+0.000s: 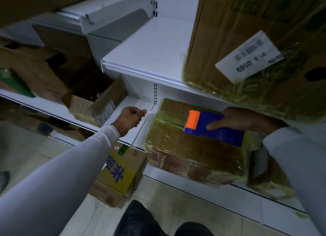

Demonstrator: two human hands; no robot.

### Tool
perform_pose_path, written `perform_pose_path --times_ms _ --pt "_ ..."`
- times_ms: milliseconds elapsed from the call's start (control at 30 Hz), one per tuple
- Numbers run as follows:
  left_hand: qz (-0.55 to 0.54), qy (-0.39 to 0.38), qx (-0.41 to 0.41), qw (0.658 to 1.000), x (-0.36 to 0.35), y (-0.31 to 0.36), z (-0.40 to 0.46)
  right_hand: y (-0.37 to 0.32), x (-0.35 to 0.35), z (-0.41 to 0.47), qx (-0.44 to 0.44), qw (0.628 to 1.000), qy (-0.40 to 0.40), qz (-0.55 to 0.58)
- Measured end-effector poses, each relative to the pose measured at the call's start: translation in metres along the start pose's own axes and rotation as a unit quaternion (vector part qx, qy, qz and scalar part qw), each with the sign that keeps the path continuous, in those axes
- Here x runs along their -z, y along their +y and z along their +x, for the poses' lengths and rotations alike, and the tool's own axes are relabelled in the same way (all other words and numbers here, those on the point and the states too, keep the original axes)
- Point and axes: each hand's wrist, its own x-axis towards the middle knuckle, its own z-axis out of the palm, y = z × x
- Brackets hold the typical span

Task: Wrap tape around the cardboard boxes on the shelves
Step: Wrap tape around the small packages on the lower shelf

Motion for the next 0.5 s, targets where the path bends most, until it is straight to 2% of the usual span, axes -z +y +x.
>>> perform_pose_path --times_ms 233,333,500 --pt "0.026 -0.001 0.019 0.999 -0.019 -0.002 0.005 0.0 -0.005 0.006 -0.015 0.998 0.027 -0.047" --pt "-0.029 -0.037 0.079 0.996 -0.035 -0.008 0.007 0.003 -0.008 0.005 -0.022 0.998 0.03 -0.05" --pt "0.003 -0.039 0.14 0.989 -0.033 -0.016 0.017 0.002 -0.011 0.007 -0.025 0.996 0.045 -0.067"
